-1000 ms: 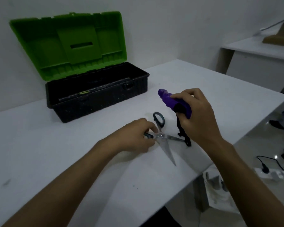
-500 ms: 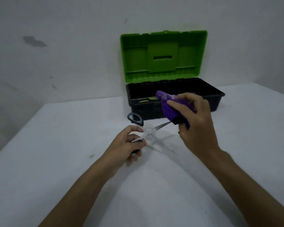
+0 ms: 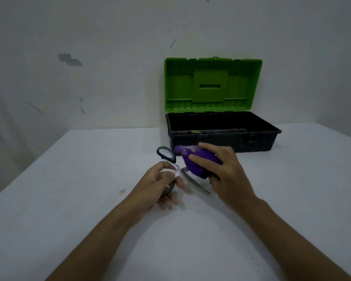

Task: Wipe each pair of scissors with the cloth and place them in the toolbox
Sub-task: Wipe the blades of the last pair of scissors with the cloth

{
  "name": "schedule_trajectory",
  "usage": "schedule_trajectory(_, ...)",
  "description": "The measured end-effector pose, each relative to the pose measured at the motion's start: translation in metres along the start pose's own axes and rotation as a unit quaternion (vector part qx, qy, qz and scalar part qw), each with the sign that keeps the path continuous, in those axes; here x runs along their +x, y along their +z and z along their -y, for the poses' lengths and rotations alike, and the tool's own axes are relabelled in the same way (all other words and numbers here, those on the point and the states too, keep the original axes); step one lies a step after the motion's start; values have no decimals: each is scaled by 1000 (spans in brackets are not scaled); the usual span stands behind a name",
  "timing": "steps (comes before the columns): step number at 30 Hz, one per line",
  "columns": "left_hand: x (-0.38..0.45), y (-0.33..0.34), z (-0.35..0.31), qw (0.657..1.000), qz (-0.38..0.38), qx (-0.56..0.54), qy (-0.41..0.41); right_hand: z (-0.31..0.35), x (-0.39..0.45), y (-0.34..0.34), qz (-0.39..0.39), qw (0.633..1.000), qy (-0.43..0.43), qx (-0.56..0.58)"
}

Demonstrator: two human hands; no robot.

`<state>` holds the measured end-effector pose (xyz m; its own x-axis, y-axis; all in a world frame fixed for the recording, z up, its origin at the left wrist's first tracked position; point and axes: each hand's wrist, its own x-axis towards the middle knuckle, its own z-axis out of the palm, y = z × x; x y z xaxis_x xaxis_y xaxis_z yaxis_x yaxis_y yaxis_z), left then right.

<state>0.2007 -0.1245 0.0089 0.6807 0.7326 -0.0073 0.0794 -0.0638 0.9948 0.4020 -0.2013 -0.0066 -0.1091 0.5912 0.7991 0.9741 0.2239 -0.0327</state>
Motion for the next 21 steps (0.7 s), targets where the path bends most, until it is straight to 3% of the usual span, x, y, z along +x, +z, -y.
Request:
schedule_trajectory(7,3,2,13,997,-33,75,-12,-5,-5,1,9,1000,-8,-1)
schedule_trajectory(11,6,6,12,997,-70,24,-20,0,-5,5,31,999,-39,-5)
schedule_trajectory(16,5,7,12,995,-90,39,5,5,-4,13,87,994,-66,-25)
schedule_trajectory(21,5,1,8,995,-95,37,22,-8,-5,11,49,997,-44,-33)
